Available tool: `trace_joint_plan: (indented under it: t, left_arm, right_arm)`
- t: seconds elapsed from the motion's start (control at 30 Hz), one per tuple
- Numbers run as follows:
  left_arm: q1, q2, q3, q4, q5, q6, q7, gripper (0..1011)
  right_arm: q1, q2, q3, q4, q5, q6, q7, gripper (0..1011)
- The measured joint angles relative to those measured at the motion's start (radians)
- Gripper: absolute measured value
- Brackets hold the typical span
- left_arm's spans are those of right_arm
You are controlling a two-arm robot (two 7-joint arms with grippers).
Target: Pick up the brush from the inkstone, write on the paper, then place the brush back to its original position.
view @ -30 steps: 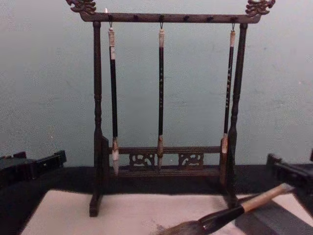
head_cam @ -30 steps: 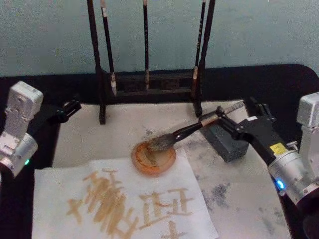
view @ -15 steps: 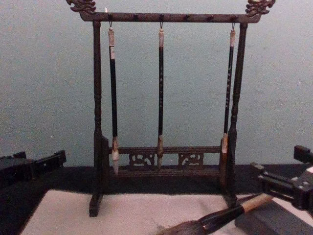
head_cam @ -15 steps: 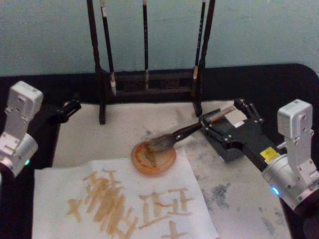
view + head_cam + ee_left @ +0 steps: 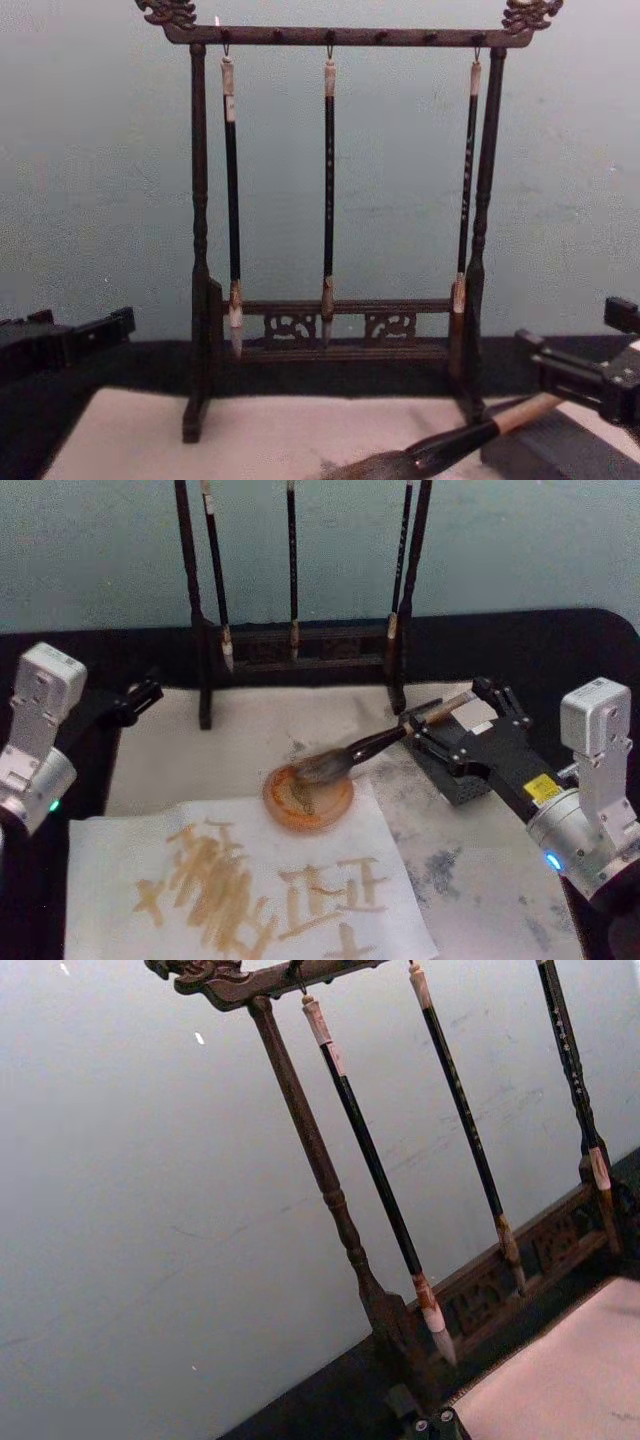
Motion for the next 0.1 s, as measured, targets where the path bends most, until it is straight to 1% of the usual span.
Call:
trace_joint_plan:
  t: [0.1]
  left_arm:
    - [0.000, 0.000, 0.000, 0.000, 0.000, 0.000, 0.000, 1002]
  right_arm:
    - [0.000, 0.000, 0.000, 0.000, 0.001, 0.000, 0.000, 1001]
